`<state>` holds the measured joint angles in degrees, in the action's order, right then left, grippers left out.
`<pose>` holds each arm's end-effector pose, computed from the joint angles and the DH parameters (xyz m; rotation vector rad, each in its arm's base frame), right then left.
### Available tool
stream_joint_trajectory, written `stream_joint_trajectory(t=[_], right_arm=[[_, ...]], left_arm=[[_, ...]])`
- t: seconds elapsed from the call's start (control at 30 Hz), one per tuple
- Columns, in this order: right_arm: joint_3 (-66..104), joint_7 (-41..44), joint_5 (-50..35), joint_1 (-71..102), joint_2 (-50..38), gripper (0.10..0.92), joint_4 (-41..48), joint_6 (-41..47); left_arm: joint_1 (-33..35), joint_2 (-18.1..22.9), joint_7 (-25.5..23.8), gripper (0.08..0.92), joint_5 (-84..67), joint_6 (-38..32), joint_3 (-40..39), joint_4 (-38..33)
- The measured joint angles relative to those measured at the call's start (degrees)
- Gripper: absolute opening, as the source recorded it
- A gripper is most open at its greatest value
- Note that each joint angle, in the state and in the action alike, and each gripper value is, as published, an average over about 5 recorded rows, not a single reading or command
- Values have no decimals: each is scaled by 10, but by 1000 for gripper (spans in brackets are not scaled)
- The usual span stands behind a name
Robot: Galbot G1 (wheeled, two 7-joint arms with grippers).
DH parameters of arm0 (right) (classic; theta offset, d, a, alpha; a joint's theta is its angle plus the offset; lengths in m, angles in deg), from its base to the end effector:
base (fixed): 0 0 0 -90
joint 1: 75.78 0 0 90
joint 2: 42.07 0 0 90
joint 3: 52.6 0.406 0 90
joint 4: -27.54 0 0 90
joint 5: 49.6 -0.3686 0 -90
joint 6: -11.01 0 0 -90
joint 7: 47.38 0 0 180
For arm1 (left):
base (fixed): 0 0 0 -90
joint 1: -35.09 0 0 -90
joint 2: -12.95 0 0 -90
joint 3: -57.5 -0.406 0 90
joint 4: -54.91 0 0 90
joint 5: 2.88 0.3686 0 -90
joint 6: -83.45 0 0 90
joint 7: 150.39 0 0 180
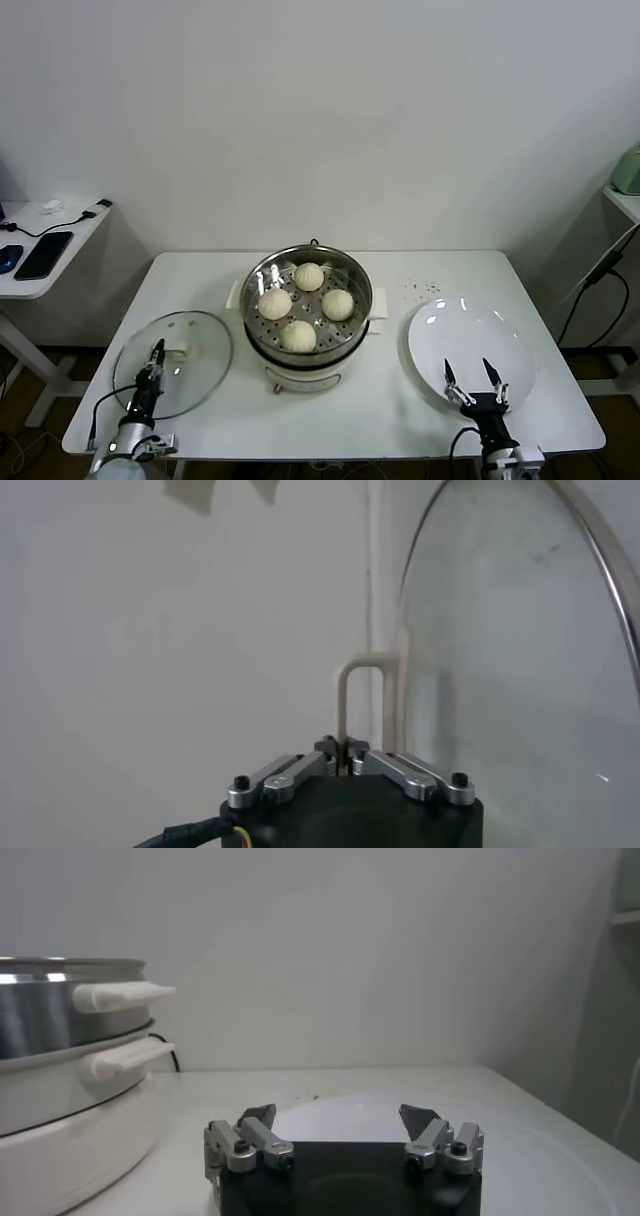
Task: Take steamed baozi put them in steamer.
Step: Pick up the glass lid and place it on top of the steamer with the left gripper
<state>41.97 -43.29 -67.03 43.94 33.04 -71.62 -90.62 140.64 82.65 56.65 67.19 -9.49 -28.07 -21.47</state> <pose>0.1523 -0.1173 -0.4649 0.0421 -3.0019 -0.0437 0.2228 0.1969 -0.5318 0.1114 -2.1399 -2.2052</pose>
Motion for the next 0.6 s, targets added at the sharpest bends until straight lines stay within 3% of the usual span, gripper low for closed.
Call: stream_joint_trajectory(t=[0.27,0.6], right_arm=[[1,-5,3,3,-1,823,-12,7],[-2,-10,13,6,-1,823,-18,10]], left_arm=[[37,-36,-57,133,-72,25,22,-107],[53,-95,-170,133,-137,114,35,-263]])
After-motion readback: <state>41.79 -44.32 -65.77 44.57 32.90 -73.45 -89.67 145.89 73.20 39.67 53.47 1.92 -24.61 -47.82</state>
